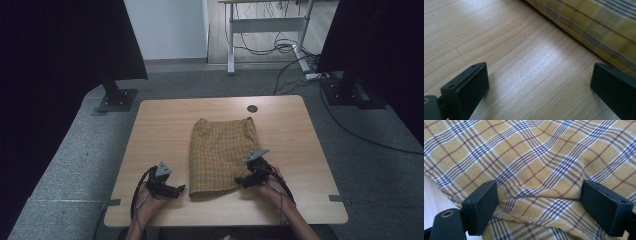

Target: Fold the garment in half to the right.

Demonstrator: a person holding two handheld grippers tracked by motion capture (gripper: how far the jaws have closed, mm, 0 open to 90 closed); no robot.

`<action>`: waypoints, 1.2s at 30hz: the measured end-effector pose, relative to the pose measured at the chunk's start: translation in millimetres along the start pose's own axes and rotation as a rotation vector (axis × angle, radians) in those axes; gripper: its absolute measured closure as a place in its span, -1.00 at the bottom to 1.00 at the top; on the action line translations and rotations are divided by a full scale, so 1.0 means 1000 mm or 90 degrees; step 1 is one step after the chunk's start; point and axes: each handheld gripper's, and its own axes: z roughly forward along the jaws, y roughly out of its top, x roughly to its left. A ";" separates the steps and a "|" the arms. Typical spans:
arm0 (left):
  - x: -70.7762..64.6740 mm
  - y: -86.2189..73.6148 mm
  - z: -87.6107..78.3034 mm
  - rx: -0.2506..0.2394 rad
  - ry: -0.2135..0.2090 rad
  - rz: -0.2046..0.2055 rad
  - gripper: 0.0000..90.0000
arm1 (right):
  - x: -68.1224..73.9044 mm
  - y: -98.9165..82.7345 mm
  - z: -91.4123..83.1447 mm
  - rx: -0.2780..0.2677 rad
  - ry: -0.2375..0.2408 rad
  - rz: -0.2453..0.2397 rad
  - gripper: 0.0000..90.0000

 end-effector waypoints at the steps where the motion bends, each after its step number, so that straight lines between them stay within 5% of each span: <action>1: 0.000 0.000 0.000 0.000 0.000 0.000 -0.96 | -0.002 0.003 0.002 -0.001 0.000 0.000 -0.69; 17: -0.001 0.001 0.000 -0.001 0.009 -0.009 -0.95 | -0.020 0.017 0.016 -0.028 0.017 -0.003 -0.71; 36: -0.001 0.001 0.001 -0.001 0.011 -0.010 -0.95 | -0.012 0.015 -0.010 -0.073 0.030 -0.006 -0.77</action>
